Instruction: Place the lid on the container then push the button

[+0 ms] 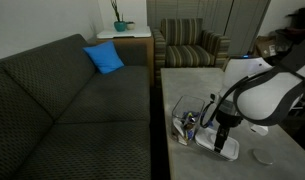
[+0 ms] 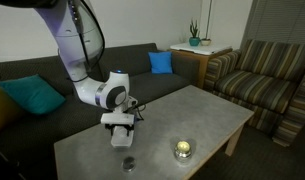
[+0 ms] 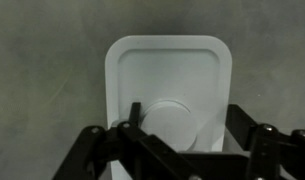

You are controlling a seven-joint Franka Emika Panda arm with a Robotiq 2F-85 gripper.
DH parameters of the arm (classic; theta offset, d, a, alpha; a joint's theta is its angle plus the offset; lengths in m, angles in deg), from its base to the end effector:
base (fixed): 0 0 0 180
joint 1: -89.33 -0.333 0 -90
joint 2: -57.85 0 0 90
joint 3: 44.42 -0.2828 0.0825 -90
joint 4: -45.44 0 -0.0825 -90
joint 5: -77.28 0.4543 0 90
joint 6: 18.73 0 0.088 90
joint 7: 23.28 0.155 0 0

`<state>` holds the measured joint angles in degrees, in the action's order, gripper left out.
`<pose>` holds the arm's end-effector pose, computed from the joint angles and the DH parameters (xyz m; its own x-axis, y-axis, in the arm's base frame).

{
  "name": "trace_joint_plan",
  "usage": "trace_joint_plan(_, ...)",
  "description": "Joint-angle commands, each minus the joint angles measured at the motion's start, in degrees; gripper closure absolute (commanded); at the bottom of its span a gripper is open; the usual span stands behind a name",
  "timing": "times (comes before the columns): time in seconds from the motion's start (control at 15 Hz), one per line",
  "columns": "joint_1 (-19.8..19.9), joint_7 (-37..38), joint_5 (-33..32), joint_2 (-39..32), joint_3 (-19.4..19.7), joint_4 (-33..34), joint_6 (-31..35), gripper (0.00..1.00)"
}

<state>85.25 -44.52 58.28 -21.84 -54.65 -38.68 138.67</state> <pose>0.5549 0.1712 -0.2628 0.6983 0.7149 -0.0368 0.7097 -0.6981 -0.0947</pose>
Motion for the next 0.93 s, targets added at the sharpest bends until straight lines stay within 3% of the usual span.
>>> trace_joint_plan(0.0,-0.56,-0.17,1.67,0.38,0.69,0.21,-0.97,0.40)
trace_joint_plan(0.07,-0.54,-0.12,1.75,0.50,0.73,0.29,-0.88,0.33)
trace_joint_plan(0.13,-0.66,0.09,1.81,0.46,0.88,0.49,-0.74,0.12)
trace_joint_plan(0.33,-0.63,0.36,1.93,0.38,0.98,0.56,-0.53,0.00)
trace_joint_plan(0.4,-0.57,0.56,2.04,0.37,1.00,0.55,-0.41,0.42)
trace_joint_plan(0.53,-0.45,0.82,2.23,0.26,0.93,0.58,-0.35,0.39)
trace_joint_plan(0.87,-0.42,2.08,2.81,0.62,1.03,0.32,0.21,0.72)
